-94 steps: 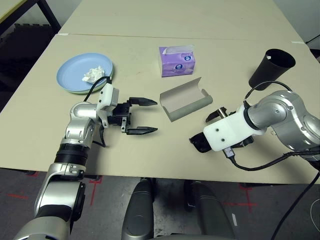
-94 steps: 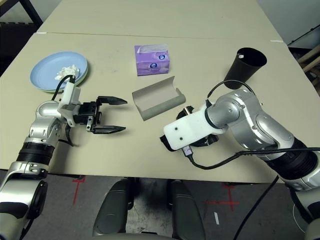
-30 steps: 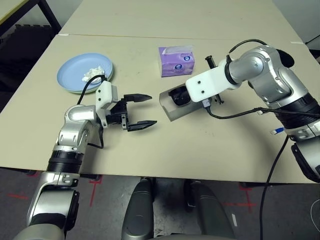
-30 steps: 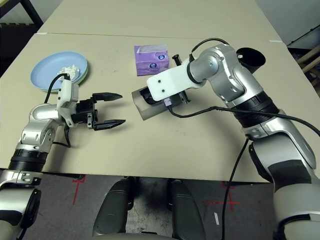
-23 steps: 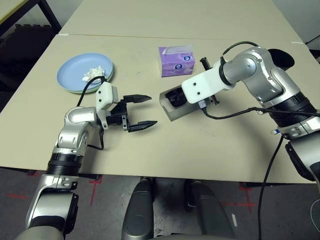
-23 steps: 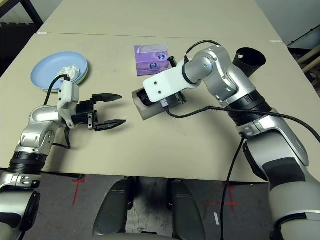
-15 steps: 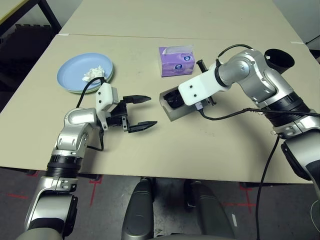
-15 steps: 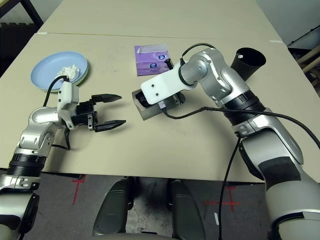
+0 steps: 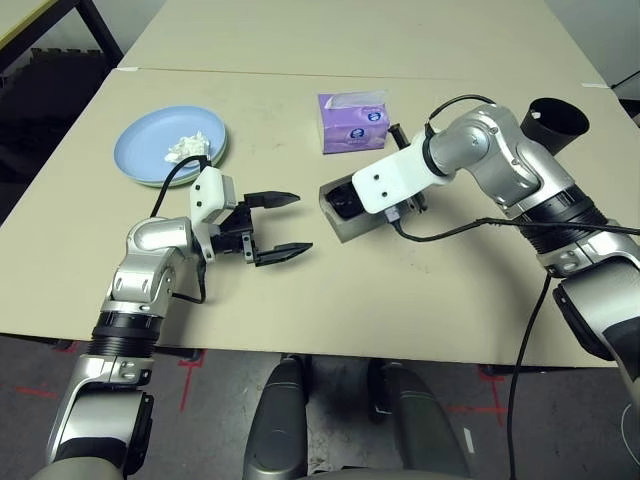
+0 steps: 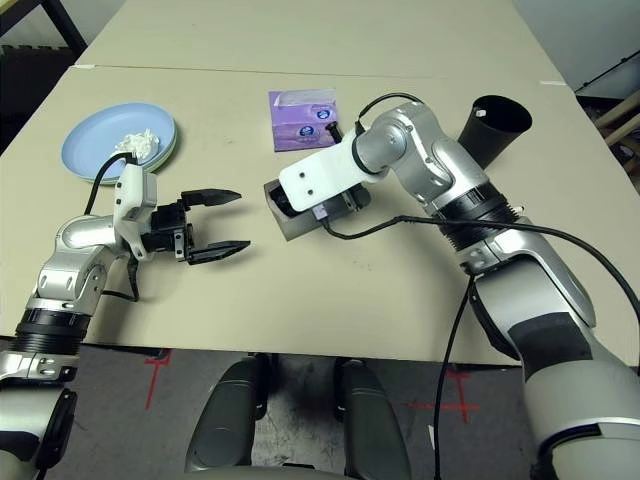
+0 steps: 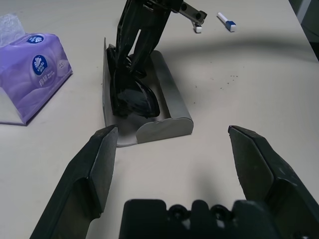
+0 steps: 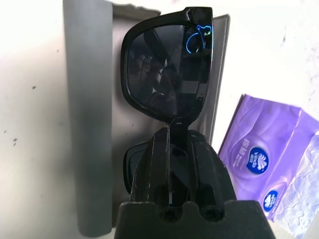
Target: Organize and tidy the items on the table.
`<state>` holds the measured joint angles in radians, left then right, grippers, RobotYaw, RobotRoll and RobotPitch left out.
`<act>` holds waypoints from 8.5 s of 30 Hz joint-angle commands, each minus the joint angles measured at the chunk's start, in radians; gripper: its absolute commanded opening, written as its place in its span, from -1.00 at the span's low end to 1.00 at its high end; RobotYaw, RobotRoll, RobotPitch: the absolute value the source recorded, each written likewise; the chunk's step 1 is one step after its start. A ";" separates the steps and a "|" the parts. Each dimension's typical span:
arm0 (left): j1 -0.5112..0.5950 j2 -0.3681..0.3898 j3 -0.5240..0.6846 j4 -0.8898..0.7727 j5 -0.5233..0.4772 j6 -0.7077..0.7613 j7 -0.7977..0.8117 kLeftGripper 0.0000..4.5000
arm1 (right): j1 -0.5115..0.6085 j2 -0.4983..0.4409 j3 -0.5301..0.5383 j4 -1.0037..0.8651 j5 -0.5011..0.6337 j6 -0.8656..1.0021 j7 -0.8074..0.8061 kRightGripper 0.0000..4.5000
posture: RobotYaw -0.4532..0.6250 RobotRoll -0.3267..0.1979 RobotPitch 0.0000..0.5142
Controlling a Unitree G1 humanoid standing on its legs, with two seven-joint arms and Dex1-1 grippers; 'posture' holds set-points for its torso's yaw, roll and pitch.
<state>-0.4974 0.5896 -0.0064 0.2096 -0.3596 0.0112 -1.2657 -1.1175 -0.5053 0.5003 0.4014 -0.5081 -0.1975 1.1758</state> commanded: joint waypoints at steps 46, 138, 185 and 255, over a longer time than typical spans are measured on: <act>0.002 0.021 0.006 0.009 -0.001 -0.015 -0.009 1.00 | 0.036 -0.007 -0.013 -0.081 0.068 0.108 0.131 0.78 | 0.33 0.25 -0.23; -0.393 -0.157 0.036 0.702 0.087 -0.246 -0.020 -0.99 | 0.873 -0.052 -0.695 -0.402 1.003 0.244 -0.181 1.00 | 0.04 0.25 -0.17; -0.225 -0.224 -0.033 0.430 0.118 -0.019 -0.076 -0.99 | 0.882 -0.028 -0.683 -0.356 0.989 0.176 -0.157 1.00 | 0.02 0.25 -0.17; -0.312 -0.215 -0.076 0.317 0.013 -0.096 -0.257 0.99 | 0.775 -0.350 -0.534 -0.315 0.690 0.395 -0.161 1.00 | -0.04 0.25 -0.21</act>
<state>-0.8085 0.3860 -0.0838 0.5289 -0.3300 -0.0826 -1.5116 -0.3537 -0.8281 -0.0674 0.1067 0.2048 0.1673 0.9790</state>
